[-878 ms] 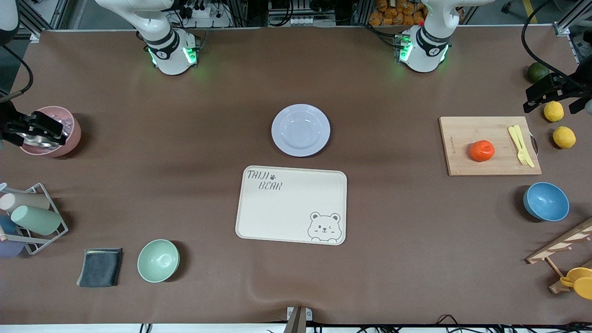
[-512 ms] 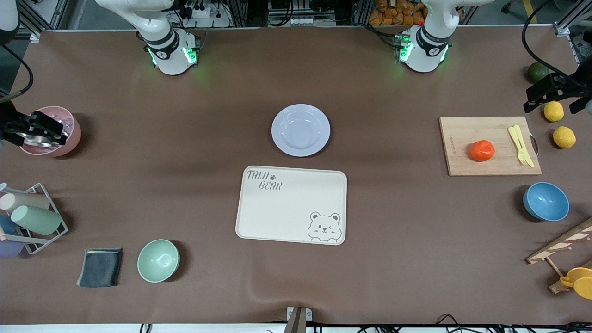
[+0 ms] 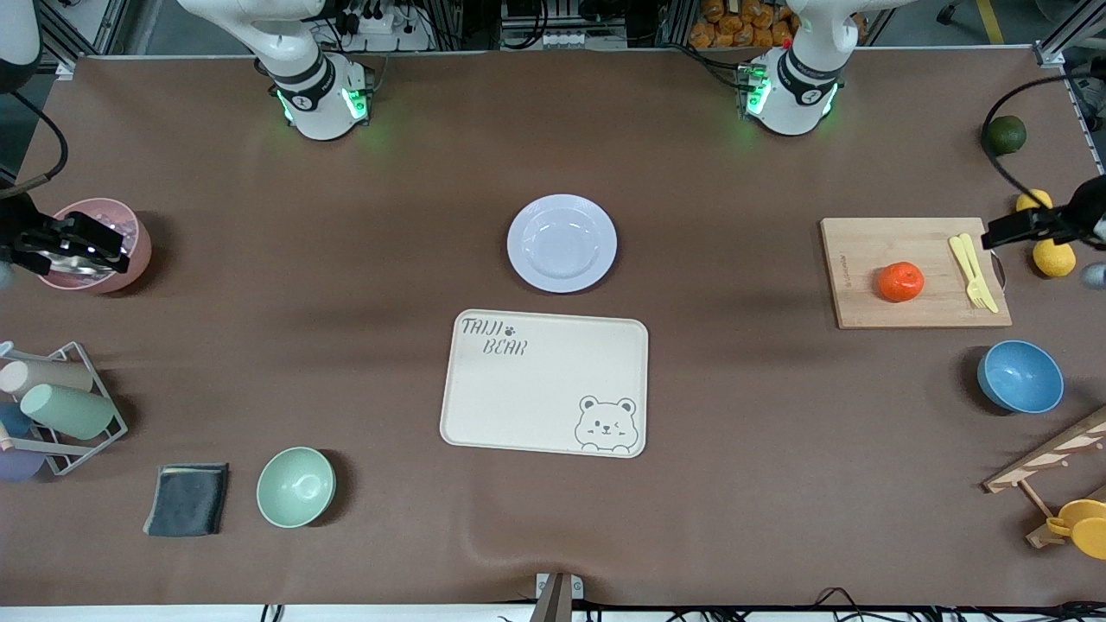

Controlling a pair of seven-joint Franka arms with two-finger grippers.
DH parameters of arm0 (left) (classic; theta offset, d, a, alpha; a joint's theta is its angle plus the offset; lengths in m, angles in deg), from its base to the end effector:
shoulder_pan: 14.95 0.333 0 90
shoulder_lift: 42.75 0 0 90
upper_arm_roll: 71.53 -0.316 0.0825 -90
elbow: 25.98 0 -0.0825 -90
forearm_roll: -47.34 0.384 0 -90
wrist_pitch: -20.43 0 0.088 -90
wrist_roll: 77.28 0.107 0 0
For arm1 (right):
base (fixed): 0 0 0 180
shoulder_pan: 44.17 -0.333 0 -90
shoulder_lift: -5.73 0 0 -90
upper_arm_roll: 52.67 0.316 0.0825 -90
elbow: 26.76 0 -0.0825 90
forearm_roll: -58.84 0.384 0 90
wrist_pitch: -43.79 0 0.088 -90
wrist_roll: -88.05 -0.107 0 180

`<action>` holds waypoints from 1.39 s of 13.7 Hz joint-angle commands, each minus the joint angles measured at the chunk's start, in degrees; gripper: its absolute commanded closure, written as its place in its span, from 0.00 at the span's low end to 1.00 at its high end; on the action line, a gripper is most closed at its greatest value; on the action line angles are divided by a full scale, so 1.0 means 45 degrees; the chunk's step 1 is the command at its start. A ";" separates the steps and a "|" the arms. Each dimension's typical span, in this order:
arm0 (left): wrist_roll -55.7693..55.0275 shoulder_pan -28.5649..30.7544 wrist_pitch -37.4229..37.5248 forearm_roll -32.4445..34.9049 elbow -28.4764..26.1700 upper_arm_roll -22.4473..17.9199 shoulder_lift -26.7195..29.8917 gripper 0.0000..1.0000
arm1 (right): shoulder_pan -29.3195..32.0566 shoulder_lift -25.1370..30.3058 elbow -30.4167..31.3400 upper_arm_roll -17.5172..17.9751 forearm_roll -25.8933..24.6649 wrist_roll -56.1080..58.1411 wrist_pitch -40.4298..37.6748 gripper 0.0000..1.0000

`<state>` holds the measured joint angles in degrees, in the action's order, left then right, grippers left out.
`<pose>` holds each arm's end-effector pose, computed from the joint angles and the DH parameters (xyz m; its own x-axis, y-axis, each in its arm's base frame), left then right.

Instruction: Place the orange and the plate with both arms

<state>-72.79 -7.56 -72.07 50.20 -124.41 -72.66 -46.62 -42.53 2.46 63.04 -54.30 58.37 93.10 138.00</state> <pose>0.5580 0.0885 0.5212 0.9826 0.0661 -0.1737 0.0607 -0.9975 -0.0366 0.5774 -0.0334 0.6004 0.9993 0.0317 0.0190 0.0315 -0.9994 0.0115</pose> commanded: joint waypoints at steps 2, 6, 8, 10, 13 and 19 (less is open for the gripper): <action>-0.0059 0.0524 -0.2972 0.0439 -0.3488 0.0113 0.0799 0.00 | 0.0203 -0.0522 0.0045 0.0186 0.1546 -0.0047 -0.0368 0.00; 0.0077 0.1189 -0.5844 0.0537 -0.6265 0.0113 0.0703 0.00 | 0.0164 -0.1109 0.0299 0.0186 0.2741 -0.0086 -0.0310 0.00; 0.0117 0.1499 -0.6687 0.0595 -0.6893 0.0113 0.0450 0.00 | 0.0222 -0.1246 0.0668 0.0186 0.3422 -0.0047 -0.0369 0.00; 0.0136 0.1560 -0.7041 0.0596 -0.7012 0.0113 -0.0037 0.00 | 0.0165 -0.1208 0.1215 0.0186 0.4242 -0.0008 -0.0389 0.00; 0.0136 0.1638 -0.7625 0.0634 -0.7012 0.0093 -0.0916 0.00 | -0.0147 -0.1227 0.1842 0.0206 0.5258 0.0012 -0.0232 0.00; 0.0117 0.1970 -0.8662 0.0674 -0.6973 0.0093 -0.2304 0.00 | -0.0675 -0.1422 0.2855 0.0206 0.6569 0.0070 0.0233 0.00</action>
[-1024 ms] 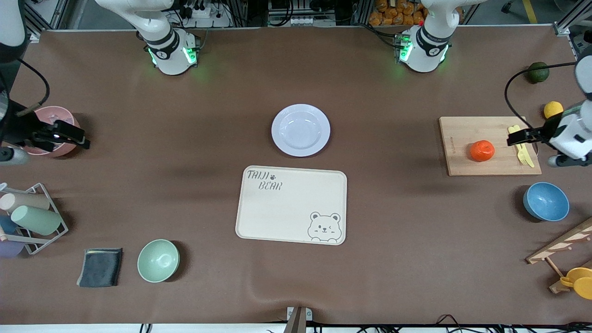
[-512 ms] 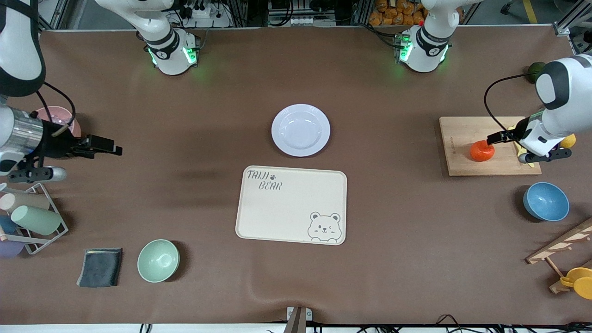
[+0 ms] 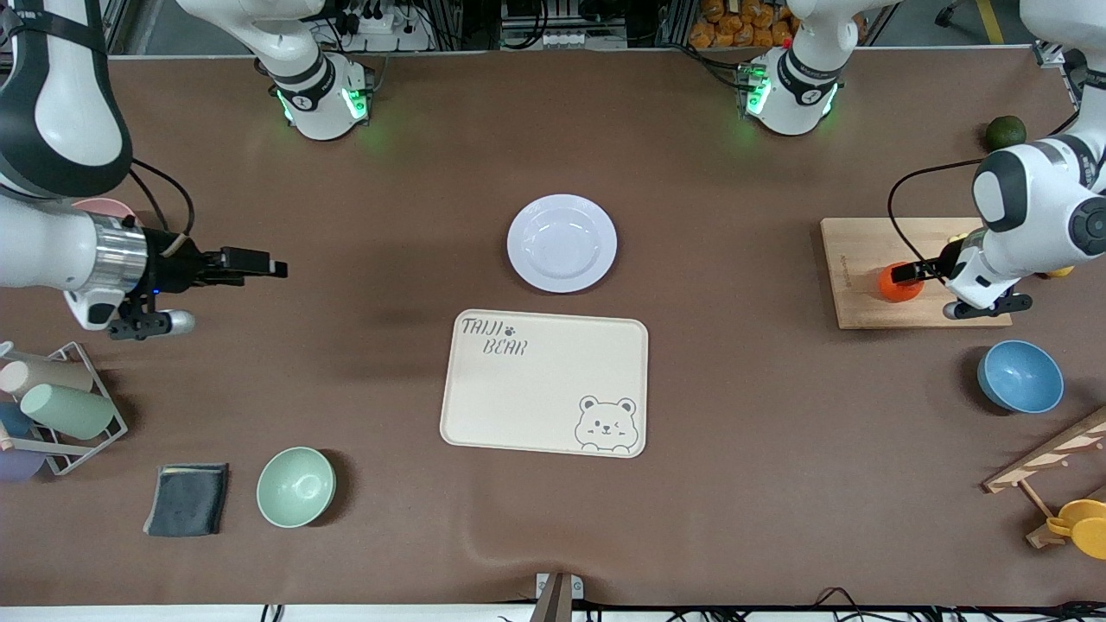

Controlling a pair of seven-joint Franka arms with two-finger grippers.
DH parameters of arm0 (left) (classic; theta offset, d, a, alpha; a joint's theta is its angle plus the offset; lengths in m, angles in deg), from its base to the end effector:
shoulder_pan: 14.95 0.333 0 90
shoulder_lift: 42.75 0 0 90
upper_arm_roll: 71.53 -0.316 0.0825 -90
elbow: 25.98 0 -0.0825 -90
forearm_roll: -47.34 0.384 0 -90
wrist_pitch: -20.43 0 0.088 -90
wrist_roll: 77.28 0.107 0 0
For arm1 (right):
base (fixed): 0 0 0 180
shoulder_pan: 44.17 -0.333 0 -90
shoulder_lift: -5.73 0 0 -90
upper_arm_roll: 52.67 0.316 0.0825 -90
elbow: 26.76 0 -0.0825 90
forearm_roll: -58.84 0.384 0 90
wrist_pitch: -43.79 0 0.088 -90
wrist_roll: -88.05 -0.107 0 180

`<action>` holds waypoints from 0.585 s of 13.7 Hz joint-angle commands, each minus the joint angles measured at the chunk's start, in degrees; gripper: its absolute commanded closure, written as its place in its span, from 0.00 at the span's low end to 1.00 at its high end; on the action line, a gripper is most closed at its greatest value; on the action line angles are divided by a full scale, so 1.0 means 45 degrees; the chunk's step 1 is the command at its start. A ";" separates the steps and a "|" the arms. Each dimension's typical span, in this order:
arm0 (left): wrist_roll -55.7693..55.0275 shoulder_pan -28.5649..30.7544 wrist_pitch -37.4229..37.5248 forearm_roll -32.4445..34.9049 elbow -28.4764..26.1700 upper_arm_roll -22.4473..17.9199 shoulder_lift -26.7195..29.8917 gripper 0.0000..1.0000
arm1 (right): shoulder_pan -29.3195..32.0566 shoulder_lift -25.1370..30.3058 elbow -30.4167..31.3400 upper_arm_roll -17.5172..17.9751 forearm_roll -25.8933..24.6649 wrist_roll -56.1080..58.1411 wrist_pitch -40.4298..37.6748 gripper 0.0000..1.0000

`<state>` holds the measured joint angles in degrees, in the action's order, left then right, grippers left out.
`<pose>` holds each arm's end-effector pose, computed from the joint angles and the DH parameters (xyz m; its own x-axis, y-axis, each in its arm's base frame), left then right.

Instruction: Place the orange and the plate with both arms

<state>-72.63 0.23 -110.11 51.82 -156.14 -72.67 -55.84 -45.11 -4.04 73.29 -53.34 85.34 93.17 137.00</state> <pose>0.4890 0.1453 0.2401 0.9634 0.1457 -0.2248 0.1419 -0.9893 -0.0331 0.5813 0.0486 0.4601 0.9657 0.0592 -0.2529 -0.0610 -0.8948 -0.4423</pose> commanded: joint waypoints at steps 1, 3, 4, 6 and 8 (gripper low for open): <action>0.0080 0.0238 -0.0248 0.0293 0.0115 0.0096 -0.0410 0.00 | -0.0084 0.0024 0.0929 -0.0008 0.0847 0.0074 0.0652 0.00; 0.0080 0.0258 -0.0521 0.0312 0.0096 0.0096 -0.0664 0.00 | -0.0083 -0.0015 0.1729 -0.0008 0.1802 0.0695 0.1353 0.00; 0.0080 0.0258 -0.0541 0.0312 0.0116 0.0096 -0.0762 0.00 | -0.0083 -0.0073 0.2178 -0.0027 0.2212 0.1182 0.1802 0.00; 0.0080 0.0258 -0.0638 0.0312 0.0155 0.0096 -0.0957 0.00 | -0.0045 -0.0327 0.2572 -0.0027 0.2644 0.2198 0.2313 0.00; 0.0080 0.0258 -0.0756 0.0293 0.0155 0.0115 -0.1133 0.17 | 0.0053 -0.0581 0.2651 -0.0027 0.3190 0.2611 0.2295 0.00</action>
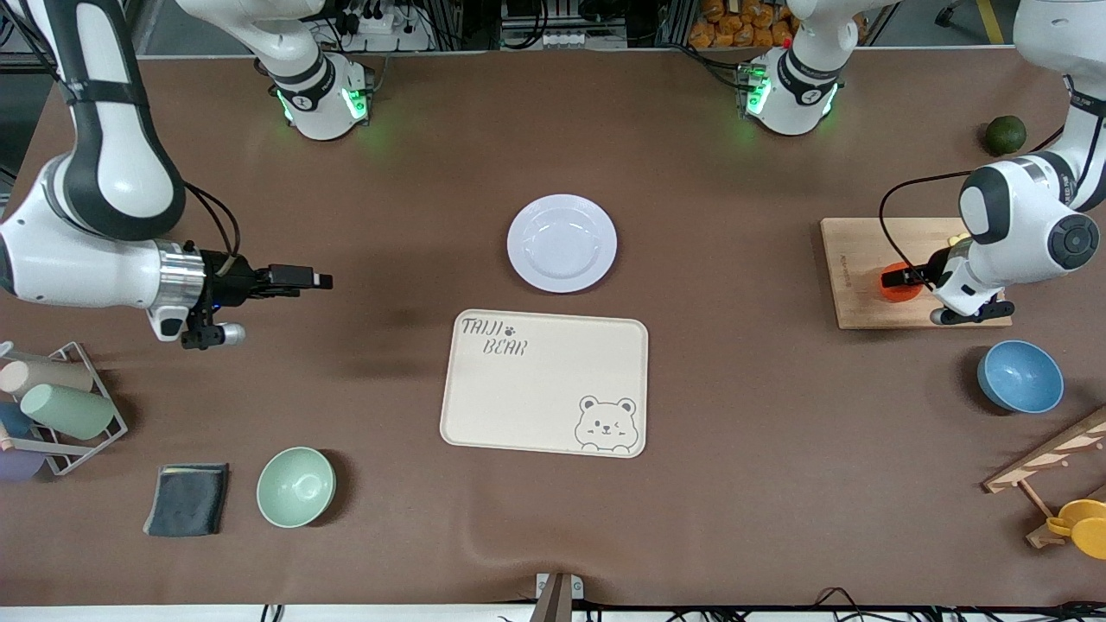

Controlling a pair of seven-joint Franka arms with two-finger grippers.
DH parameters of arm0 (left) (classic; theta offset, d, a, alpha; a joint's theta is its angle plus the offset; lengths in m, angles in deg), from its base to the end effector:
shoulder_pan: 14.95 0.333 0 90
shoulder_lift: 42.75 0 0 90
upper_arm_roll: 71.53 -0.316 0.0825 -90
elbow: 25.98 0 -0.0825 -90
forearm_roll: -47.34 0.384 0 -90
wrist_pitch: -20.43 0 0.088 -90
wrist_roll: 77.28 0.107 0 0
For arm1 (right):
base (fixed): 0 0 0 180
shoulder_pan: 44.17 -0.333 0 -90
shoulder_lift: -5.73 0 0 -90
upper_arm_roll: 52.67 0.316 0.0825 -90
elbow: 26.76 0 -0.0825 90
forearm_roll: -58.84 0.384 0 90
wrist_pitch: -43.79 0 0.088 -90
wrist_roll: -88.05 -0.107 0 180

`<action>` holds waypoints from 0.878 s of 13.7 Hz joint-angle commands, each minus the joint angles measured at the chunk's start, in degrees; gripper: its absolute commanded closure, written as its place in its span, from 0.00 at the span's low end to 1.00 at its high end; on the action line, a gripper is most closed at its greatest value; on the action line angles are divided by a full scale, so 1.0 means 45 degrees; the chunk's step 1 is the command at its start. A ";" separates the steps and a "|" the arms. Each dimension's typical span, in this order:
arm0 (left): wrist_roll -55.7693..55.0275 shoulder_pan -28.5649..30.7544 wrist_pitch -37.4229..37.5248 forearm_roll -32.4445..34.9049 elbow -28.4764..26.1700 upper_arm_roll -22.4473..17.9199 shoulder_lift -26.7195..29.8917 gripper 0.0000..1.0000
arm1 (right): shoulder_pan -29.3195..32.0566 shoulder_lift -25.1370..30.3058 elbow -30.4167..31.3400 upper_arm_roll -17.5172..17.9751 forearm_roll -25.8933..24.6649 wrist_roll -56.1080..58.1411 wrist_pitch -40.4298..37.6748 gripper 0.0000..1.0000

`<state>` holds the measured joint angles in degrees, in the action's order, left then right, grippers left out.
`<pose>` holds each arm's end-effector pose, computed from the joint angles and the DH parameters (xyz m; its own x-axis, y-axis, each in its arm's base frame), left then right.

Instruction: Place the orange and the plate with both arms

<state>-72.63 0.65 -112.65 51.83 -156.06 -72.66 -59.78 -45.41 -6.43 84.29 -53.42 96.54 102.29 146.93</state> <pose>0.4867 0.1481 0.2083 0.9576 0.1484 -0.2469 0.1460 -0.9889 -0.0283 0.5688 0.0566 0.3671 0.9670 0.0678 -0.2454 -0.0929 -0.8036 -0.5879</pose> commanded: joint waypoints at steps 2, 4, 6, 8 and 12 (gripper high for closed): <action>-0.0055 0.0126 -0.0192 0.0291 0.0137 0.0114 -0.0298 0.66 | 0.0023 -0.0109 0.0420 -0.0009 0.1133 0.0624 0.0224 0.00; -0.0096 0.0145 -0.0095 0.0175 0.0234 0.0153 -0.0085 0.97 | -0.0017 -0.0401 0.0518 0.0010 0.1272 0.0682 0.0283 0.00; -0.0037 0.0009 0.0273 0.0174 0.0740 0.0657 0.0305 1.00 | -0.0017 -0.0597 0.0693 -0.0009 0.1991 0.1401 0.0361 0.00; -0.0696 0.0009 0.1616 0.0057 0.1888 0.2157 0.0599 1.00 | 0.0022 -0.0831 0.0772 -0.0009 0.2307 0.1932 0.0380 0.00; -0.3838 -0.0186 0.5059 -0.0505 0.5307 0.5459 -0.0471 1.00 | -0.0405 -0.0716 0.1473 0.0010 0.2971 0.1991 0.1139 0.00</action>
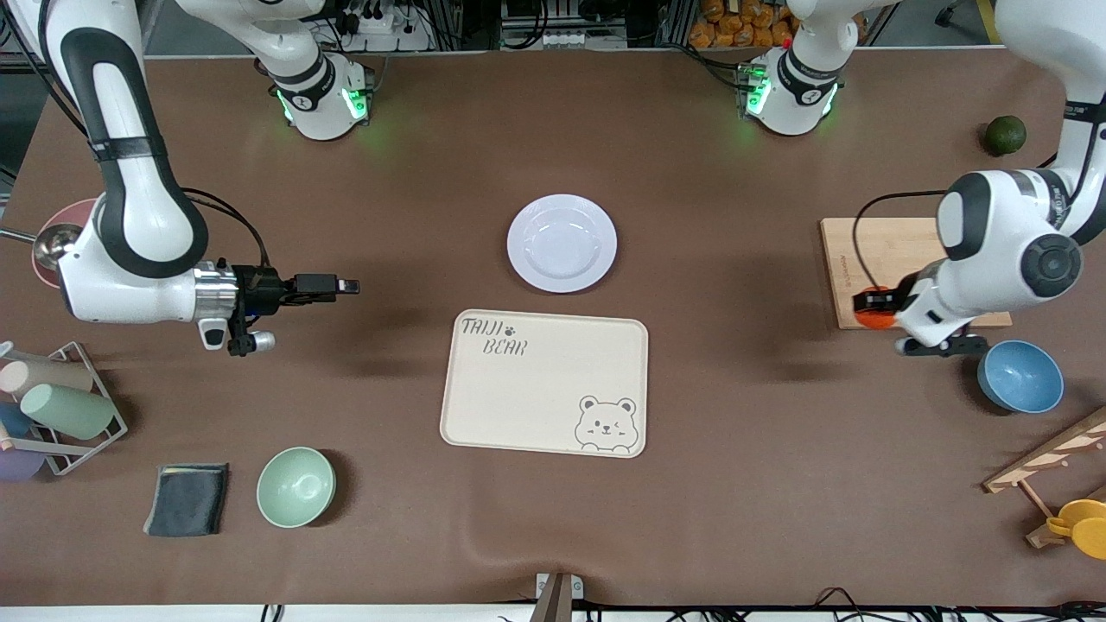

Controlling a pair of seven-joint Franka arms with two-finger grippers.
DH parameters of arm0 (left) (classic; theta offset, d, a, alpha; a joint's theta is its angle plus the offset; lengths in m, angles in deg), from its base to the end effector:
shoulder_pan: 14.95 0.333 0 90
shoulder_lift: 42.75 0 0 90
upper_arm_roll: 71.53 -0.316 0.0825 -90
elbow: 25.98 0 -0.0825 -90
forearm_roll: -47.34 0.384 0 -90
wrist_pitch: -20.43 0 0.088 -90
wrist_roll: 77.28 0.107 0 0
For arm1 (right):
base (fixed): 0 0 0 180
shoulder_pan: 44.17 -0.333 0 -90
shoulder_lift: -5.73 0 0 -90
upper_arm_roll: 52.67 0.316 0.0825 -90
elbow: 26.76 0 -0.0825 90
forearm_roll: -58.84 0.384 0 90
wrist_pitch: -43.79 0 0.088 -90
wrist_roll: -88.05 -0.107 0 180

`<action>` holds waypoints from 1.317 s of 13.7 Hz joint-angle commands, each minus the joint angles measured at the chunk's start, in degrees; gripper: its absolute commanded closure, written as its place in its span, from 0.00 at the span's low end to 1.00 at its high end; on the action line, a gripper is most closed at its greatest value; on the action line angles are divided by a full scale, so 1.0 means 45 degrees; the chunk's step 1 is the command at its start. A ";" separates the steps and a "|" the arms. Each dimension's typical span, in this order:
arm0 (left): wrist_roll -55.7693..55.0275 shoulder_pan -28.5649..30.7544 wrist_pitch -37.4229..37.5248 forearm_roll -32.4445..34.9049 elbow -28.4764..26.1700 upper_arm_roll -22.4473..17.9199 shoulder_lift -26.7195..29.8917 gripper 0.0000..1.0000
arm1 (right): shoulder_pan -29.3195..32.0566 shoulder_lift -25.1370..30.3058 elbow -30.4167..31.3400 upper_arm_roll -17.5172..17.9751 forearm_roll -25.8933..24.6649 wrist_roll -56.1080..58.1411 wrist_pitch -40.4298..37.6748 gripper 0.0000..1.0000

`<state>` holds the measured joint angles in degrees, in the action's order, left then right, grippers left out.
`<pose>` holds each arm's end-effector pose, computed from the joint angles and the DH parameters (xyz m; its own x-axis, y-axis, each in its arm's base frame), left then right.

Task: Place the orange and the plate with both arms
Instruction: 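Carry the orange over the white plate and lower it with the left gripper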

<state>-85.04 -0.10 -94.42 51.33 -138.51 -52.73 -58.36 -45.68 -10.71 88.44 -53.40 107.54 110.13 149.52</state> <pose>0.5780 -0.0297 0.3263 0.9759 0.0311 -0.2161 0.0324 -0.9995 0.0022 0.5597 0.0673 0.3044 0.9635 0.0721 -0.2579 -0.1377 -0.6927 -0.7079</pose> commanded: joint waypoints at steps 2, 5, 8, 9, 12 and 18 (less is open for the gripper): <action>-0.2430 -0.0562 0.1011 -0.1391 0.1880 0.1445 -0.1333 1.00 | -0.0679 0.0275 0.0729 0.0005 0.0662 0.0231 0.0938 0.00; -0.4771 -0.2493 0.0876 -0.1884 0.2506 0.1485 -0.1843 1.00 | -0.1127 0.0256 0.0885 0.0005 0.1012 0.0231 0.1095 0.00; -0.7873 -0.4816 -0.0196 -0.2431 0.2546 0.1427 -0.2330 1.00 | -0.1713 0.0353 0.1530 0.0005 0.1910 0.0482 0.2012 0.00; -0.8775 -0.5191 -0.0412 -0.2431 0.2584 0.1427 -0.2487 1.00 | -0.1773 0.0334 0.1589 0.0005 0.2125 0.0852 0.2033 0.00; -0.9874 -0.6186 -0.0687 -0.2353 0.2469 0.1408 -0.2645 1.00 | -0.1793 0.0197 0.1959 0.0005 0.3121 0.2298 0.2227 0.00; -1.3700 -0.8375 -0.2265 -0.2431 0.2311 0.1427 -0.3754 1.00 | -0.2612 0.0100 0.2545 0.0005 0.4309 0.3331 0.3028 0.00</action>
<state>-142.90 -35.18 -100.94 41.48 -128.59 -45.72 -72.44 -55.80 -10.73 97.86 -53.09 122.52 121.02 161.54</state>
